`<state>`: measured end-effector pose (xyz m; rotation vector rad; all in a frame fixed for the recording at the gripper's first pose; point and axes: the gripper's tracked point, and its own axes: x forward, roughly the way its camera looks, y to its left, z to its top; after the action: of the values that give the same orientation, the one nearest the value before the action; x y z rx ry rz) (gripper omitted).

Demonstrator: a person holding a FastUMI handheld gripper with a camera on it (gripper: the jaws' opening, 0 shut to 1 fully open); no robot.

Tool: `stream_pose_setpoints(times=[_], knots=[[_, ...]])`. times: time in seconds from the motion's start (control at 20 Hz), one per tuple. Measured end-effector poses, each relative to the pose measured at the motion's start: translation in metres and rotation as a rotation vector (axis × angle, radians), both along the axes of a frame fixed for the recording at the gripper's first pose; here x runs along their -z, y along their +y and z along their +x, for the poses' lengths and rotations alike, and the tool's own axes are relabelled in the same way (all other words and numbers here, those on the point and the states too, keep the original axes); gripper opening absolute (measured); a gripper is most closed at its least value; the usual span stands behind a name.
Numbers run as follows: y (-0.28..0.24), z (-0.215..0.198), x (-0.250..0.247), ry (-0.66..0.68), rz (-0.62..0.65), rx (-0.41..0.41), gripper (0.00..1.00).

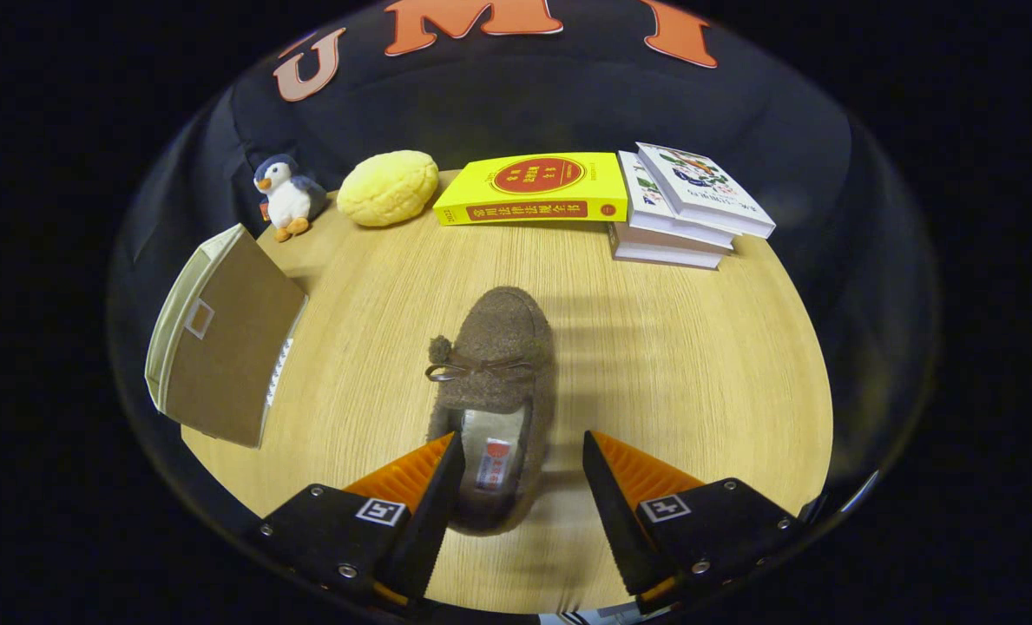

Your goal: Open the storage box then place both shoes into the box .Put the left shoe in first, then the right shoe, with the right side of both shoes facing outward in a uniform manner.

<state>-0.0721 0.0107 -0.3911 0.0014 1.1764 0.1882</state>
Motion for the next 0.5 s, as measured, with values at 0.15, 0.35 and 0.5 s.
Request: stream_pose_setpoints(times=[0.15,0.35,0.5], knots=[[-0.002,0.018,0.021,-0.023,-0.031,-0.002,0.65],[0.007,0.026,0.041,0.011,-0.010,0.013,0.39],[0.007,0.030,0.049,0.018,-0.029,0.030,0.15]])
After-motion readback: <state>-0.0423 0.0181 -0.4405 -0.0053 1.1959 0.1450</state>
